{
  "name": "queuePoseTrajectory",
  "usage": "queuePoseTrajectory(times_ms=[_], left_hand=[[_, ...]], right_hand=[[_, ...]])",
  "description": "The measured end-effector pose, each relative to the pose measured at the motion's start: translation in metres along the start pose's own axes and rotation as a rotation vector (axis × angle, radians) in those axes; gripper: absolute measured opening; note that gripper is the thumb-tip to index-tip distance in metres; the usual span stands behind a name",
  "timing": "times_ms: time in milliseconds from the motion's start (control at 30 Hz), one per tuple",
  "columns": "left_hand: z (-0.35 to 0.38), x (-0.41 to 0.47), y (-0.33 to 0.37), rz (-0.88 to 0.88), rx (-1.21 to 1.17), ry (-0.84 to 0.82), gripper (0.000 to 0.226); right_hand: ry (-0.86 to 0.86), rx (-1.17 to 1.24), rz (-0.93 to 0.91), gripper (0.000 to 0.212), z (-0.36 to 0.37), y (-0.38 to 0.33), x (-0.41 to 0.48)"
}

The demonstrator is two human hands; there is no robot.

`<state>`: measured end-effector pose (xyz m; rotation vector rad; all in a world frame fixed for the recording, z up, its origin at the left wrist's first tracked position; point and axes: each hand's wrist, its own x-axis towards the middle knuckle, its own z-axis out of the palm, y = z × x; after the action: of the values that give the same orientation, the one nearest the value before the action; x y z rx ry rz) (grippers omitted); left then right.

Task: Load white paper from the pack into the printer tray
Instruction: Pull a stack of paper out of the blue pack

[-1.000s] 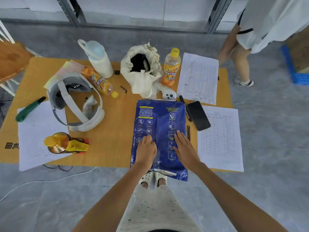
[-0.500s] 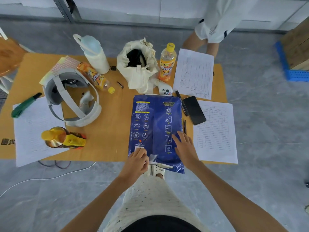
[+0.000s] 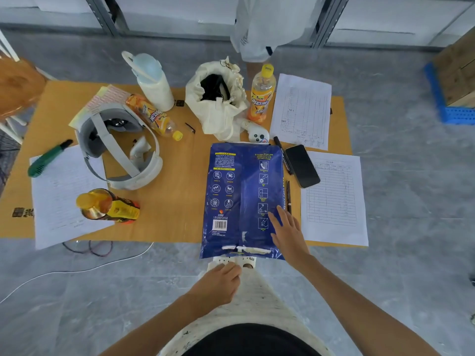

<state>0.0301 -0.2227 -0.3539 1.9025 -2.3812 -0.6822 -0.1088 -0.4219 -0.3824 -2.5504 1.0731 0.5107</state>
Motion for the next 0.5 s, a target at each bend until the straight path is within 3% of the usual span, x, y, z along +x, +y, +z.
queuePoseTrajectory(times_ms=[267, 400, 500], left_hand=[[-0.008, -0.009, -0.015, 0.136, 0.041, -0.122, 0.025], [-0.017, -0.014, -0.02, 0.312, 0.109, -0.204, 0.018], [-0.028, -0.014, -0.027, 0.345, 0.125, -0.207, 0.013]], right_hand=[[0.036, 0.043, -0.079, 0.054, 0.013, -0.008, -0.029], [0.033, 0.06, -0.079, 0.054, 0.018, -0.007, -0.038], [0.061, 0.131, -0.03, 0.043, 0.018, -0.005, -0.036]])
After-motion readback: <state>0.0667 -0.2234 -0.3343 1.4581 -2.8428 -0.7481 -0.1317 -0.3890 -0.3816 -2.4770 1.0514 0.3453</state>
